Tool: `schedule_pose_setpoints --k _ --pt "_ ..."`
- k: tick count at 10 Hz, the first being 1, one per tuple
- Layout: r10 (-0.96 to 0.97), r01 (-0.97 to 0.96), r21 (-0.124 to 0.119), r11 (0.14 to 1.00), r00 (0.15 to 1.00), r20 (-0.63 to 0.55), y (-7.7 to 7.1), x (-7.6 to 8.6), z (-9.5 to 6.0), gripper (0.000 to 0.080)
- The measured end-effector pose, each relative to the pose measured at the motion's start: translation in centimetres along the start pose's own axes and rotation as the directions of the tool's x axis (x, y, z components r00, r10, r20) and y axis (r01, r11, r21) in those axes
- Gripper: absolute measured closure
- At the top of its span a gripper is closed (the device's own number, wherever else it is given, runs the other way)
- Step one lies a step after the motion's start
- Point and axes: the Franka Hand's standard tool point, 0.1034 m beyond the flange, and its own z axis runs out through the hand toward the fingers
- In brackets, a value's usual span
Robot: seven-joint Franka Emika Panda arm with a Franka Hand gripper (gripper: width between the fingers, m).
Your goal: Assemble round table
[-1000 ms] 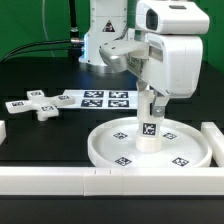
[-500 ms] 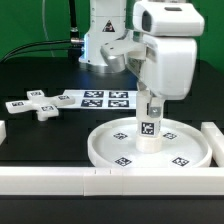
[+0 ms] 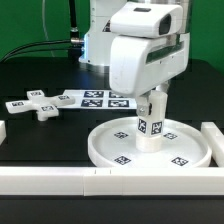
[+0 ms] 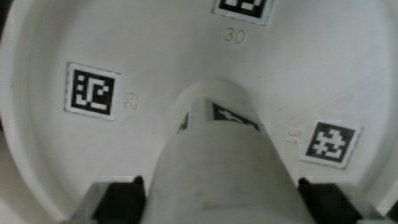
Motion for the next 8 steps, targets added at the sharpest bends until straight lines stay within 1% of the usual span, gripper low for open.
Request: schedule_pose_setpoints --k 3,4,5,6,7,8 --pt "0.186 -0.186 0.001 0.983 0.983 0.0 0.0 -0.01 0.0 0.0387" --pt "0.209 -0.209 0.001 0.978 0.978 0.0 0.01 -0.02 0.0 0.0387" --pt "0.363 -0.363 0.02 0.932 0.932 -0.007 0.04 -0.16 0.04 0.0387" --pt "0.503 -0.502 0.042 0.864 0.864 -0.008 -0.03 -0.24 0.08 0.0387" --pt "0.593 -0.592 0.053 0.804 0.805 0.004 -0.17 -0.28 0.11 0.0387" --pt "0.695 -0.694 0.058 0.717 0.719 0.01 -0.19 -0.26 0.11 0.0387"
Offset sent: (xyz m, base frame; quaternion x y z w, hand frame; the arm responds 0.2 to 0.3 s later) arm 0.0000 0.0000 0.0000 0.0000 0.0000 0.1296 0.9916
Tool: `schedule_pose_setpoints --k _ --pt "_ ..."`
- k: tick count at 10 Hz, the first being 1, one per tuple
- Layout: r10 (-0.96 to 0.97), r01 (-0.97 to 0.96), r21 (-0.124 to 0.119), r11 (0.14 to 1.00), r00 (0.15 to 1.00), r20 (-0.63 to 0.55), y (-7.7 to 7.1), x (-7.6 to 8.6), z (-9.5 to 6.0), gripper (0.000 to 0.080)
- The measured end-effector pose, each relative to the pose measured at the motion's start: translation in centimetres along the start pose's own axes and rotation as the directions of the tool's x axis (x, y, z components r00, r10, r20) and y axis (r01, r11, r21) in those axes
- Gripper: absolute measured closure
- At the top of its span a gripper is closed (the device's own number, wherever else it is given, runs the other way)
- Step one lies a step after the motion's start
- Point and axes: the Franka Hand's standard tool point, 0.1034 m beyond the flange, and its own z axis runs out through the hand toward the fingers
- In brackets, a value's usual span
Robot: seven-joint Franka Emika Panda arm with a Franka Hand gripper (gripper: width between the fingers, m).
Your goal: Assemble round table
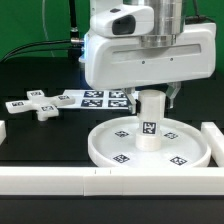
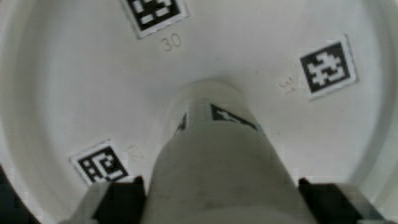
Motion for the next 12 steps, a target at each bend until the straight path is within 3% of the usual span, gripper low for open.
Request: schedule_pose_setpoints --k 5,6,9,12 --pt "0.316 -0.316 0.016 0.949 0.949 -0.003 0.09 0.04 0.01 0.0387" --pt "0.426 -0.426 0.026 0.905 0.905 0.002 0.1 0.01 0.02 0.0387" --pt "0.673 -0.673 0.039 0.738 0.739 0.018 0.07 0.01 0.01 0.0387" --pt "0.913 -0.915 0.054 0.4 0.403 0.065 -0.08 0.02 0.05 0.0387"
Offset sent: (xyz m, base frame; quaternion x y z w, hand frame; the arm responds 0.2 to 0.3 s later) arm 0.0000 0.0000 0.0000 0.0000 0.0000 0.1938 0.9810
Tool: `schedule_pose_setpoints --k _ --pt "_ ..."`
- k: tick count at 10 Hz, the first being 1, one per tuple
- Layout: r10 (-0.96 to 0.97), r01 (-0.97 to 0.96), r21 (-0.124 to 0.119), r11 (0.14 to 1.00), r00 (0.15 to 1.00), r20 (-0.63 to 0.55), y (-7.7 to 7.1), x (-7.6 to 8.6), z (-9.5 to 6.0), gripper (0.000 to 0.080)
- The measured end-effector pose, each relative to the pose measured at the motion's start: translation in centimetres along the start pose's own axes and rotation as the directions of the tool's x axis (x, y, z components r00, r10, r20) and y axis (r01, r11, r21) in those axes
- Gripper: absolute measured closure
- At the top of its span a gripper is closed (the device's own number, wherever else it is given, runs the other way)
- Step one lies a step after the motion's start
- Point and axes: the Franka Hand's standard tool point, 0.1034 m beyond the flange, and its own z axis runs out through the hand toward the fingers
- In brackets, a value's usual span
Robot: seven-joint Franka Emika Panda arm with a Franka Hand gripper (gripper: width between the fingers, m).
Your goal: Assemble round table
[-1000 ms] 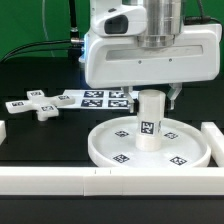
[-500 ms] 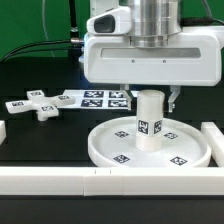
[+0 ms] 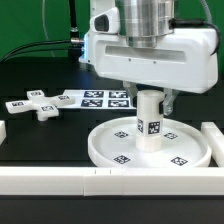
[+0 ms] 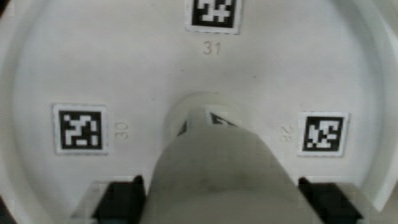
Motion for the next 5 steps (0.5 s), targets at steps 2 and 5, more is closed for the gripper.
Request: schedule_pose_setpoints --k 2,5 --pt "0.058 -0.058 0.003 0.998 0.998 0.006 -0.08 0.04 -0.02 0.0387" --pt "0.152 -0.152 0.011 0.988 0.988 0.017 -0.18 -0.09 -0.01 0.0387"
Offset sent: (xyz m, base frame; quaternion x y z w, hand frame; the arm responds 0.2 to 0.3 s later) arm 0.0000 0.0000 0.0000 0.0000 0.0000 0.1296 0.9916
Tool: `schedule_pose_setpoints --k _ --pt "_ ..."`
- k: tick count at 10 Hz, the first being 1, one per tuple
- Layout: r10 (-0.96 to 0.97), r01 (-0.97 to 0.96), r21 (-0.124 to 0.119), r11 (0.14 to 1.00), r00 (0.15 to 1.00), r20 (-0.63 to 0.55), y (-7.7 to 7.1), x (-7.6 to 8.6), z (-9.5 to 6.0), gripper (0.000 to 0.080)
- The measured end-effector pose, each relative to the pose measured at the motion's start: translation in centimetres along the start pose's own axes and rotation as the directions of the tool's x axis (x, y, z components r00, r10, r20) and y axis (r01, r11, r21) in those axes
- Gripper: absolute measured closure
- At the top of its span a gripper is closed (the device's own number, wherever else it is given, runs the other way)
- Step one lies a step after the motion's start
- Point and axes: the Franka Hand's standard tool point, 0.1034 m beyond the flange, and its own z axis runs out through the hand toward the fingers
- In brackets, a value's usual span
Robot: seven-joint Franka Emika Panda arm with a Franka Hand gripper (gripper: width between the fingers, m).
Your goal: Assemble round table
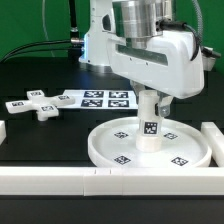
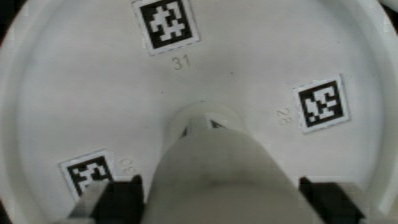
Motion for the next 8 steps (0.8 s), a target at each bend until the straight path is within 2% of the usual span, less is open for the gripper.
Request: schedule_pose_setpoints --k 1,2,6,7,8 --pt "-0.051 0.051 0.0 0.999 0.999 0.0 0.0 0.0 0.0 0.0223" --pt "-0.107 0.107 0.0 0.994 0.994 -0.002 0.01 0.25 -0.02 0.017" --pt "-0.369 0.369 -0.001 0.929 0.929 -0.003 -0.01 0.27 -0.03 0.0151" --pt "-0.453 0.453 -0.001 0.891 0.891 -0.004 -0.01 0.28 -0.03 0.0151" --pt "-0.579 0.578 -0.012 0.816 0.816 -0.012 -0.21 0.38 -0.2 0.0151"
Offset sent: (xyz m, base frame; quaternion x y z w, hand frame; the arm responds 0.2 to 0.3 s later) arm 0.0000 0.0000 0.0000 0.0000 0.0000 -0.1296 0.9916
